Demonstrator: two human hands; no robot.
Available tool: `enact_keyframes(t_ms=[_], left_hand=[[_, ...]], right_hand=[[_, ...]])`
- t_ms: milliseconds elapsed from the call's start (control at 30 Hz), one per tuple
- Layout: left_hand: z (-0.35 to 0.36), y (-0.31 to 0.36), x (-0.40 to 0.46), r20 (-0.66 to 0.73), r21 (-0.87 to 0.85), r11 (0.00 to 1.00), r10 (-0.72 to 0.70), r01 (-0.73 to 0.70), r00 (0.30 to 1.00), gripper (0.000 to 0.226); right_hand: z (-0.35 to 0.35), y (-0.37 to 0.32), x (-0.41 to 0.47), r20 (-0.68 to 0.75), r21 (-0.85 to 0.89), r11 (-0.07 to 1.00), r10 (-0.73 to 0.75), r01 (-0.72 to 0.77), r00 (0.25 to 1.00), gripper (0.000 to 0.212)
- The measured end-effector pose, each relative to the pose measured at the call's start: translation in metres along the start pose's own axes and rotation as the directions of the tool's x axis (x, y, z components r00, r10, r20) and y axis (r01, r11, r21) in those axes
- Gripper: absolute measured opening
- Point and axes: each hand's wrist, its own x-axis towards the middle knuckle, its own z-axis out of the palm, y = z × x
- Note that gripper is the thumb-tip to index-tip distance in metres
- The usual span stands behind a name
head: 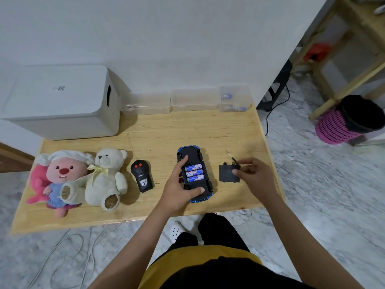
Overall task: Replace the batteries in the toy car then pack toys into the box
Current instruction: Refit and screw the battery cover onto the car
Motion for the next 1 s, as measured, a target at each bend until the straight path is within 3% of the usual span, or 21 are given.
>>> enact_keyframes(t_ms=[133, 333, 1000], left_hand=[[-0.003, 0.006, 0.003, 0.028, 0.006, 1.000, -0.014, 0.014, 0.999, 0.094], [-0.003, 0.024, 0.000, 0.055, -0.031, 0.999, -0.035, 0.037, 0.998, 0.086], [-0.007, 0.035, 0.006, 0.031, -0.135, 0.991, -0.021, 0.025, 0.999, 0.083]], right_hand=[[0.012, -0.035, -0.003, 0.083, 0.144, 0.985, -0.104, 0.091, 0.991, 0.018], [0.035, -0.060, -0.008, 0.196, 0.083, 0.988, -0.143, 0.128, 0.970, 0.020], [0.039, -0.061, 0.006, 0.187, -0.036, 0.960, -0.268, 0.279, 0.945, 0.024]])
